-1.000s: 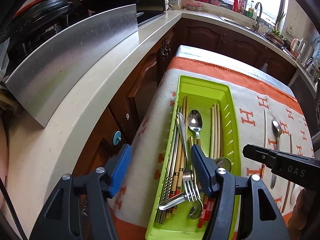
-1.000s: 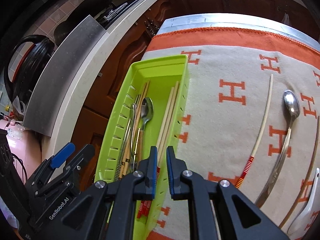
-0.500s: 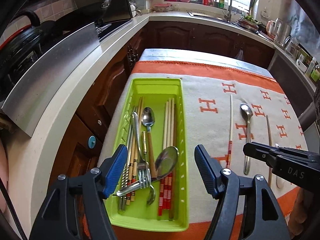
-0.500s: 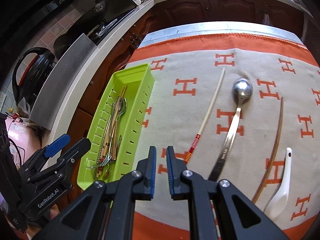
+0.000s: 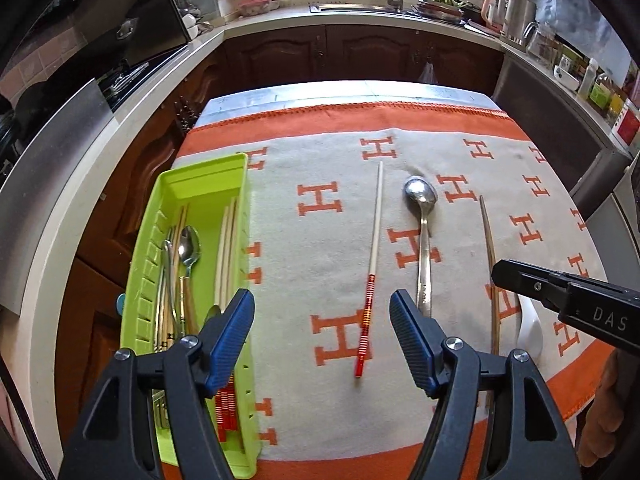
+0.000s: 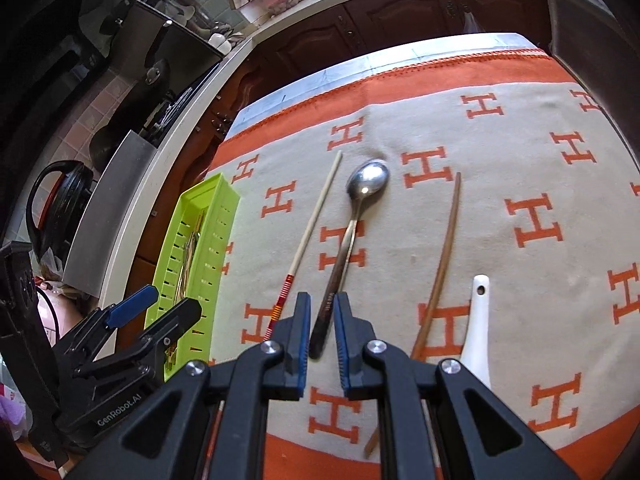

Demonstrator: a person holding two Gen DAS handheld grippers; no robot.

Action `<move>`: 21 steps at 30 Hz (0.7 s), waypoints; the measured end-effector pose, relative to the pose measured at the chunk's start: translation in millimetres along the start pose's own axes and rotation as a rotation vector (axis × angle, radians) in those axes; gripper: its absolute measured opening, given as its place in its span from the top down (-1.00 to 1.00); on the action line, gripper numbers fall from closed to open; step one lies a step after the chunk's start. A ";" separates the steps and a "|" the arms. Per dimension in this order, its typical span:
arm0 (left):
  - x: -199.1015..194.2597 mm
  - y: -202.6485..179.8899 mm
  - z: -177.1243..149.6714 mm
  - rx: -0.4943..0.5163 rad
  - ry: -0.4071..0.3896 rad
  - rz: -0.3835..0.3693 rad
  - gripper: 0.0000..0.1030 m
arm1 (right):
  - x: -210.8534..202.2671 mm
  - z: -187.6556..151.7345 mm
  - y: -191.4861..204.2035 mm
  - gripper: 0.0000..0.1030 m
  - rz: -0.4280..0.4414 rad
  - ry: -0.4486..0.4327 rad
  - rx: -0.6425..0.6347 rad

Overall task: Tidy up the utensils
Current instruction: 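Grasp the red-striped chopstick with the left tool while the right tool grasps the brown wooden chopstick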

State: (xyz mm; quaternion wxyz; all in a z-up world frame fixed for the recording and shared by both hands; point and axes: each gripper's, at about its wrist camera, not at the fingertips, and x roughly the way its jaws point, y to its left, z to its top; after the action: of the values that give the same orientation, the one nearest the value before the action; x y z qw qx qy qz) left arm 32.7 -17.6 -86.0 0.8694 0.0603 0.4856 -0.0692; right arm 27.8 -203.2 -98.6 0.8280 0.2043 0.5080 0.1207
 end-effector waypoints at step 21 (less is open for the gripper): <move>95.2 -32.2 20.2 0.028 0.158 -0.035 -0.33 | 24.0 25.9 -70.7 0.77 -0.101 0.025 0.082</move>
State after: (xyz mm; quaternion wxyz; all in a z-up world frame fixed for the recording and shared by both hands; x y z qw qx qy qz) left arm 93.2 -58.5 -157.8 0.8260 0.0691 0.5527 -0.0860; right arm 61.3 -261.8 -139.8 0.8176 0.2107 0.5324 0.0602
